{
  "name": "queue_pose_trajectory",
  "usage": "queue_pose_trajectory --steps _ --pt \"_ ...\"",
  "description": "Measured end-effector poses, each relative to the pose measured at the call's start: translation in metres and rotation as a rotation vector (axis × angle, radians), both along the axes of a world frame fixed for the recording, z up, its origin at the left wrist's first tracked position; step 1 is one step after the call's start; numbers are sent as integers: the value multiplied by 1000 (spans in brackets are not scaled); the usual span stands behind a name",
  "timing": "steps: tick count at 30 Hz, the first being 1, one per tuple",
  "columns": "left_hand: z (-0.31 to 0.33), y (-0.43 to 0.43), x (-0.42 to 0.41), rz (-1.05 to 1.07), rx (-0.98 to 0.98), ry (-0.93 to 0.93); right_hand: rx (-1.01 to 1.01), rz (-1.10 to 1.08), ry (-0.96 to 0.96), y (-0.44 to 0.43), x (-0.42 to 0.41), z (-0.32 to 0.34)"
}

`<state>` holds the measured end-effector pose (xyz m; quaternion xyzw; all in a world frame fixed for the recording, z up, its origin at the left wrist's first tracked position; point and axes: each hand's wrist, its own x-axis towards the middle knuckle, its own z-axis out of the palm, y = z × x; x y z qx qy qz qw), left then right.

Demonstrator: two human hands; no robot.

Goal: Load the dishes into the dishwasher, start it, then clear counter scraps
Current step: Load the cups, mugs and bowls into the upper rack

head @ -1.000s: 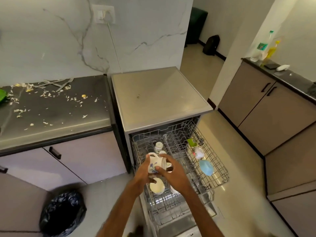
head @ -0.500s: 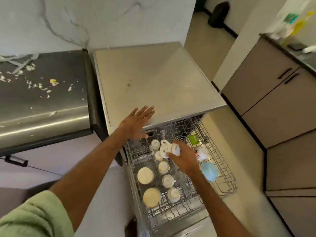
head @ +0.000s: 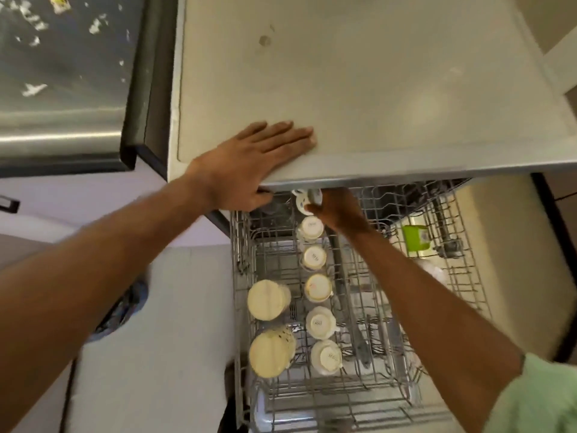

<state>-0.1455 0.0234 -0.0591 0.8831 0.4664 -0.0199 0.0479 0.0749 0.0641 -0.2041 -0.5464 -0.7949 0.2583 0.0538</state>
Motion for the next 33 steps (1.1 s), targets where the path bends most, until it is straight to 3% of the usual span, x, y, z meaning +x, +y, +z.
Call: queue_pose_trajectory --steps 20,33 --pt "2 -5 3 31 33 -5 33 190 -274 26 -29 -67" --pt "1 -5 4 35 45 10 -24 143 -215 20 -26 -74"
